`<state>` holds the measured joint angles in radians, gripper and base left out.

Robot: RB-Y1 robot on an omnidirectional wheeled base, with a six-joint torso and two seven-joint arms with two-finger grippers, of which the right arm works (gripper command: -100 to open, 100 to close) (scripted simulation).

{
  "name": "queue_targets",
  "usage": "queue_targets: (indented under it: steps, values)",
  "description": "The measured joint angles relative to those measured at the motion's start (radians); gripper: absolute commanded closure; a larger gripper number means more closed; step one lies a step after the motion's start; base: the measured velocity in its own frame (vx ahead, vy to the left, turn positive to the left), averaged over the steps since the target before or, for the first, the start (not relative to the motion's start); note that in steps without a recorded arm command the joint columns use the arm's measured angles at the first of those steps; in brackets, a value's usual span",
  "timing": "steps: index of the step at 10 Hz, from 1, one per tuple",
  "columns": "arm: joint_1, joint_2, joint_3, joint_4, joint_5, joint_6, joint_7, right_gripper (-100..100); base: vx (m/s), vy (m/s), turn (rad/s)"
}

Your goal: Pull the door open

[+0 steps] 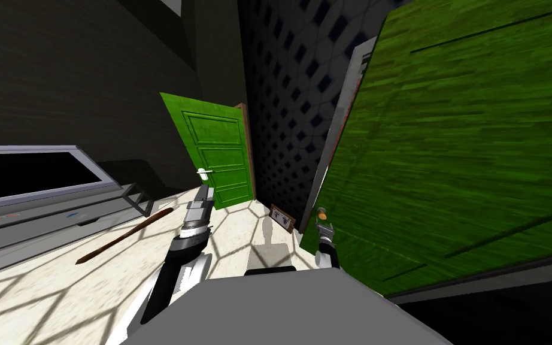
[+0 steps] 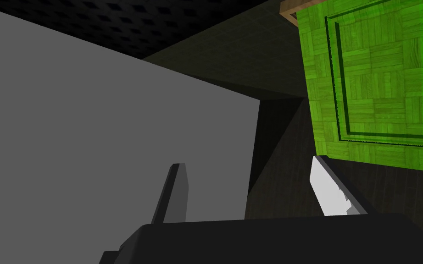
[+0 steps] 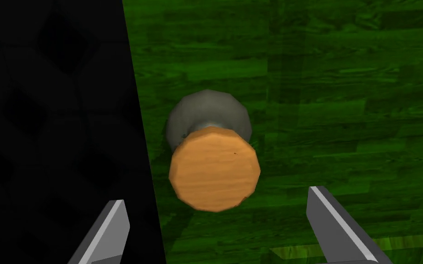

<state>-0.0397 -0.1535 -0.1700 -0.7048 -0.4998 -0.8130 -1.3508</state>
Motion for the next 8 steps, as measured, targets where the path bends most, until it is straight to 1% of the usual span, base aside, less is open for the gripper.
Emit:
queue_targets:
  steps: [1, 2, 3, 4, 5, 6, 8]
  values:
    - [-0.003, -0.023, -0.003, 0.019, -0.003, -0.004, -0.024, -100, 0.182, -0.011, 0.081]
    - [-0.001, -0.042, -0.005, 0.035, -0.005, -0.011, -0.045, -100, 0.189, -0.018, 0.076]
    - [-0.002, -0.062, -0.005, 0.059, -0.006, -0.023, -0.069, -100, 0.128, -0.014, 0.024]
    - [0.009, -0.068, -0.006, 0.047, -0.008, -0.021, -0.079, -100, 0.041, -0.003, -0.001]
    - [0.010, -0.068, -0.006, 0.045, -0.008, -0.019, -0.079, 100, -0.002, -0.006, -0.025]
    - [0.011, -0.071, -0.009, 0.047, -0.009, -0.020, -0.079, 100, -0.018, -0.009, 0.002]
    - [0.010, -0.070, -0.008, 0.048, -0.008, -0.020, -0.078, 100, -0.013, 0.001, 0.010]
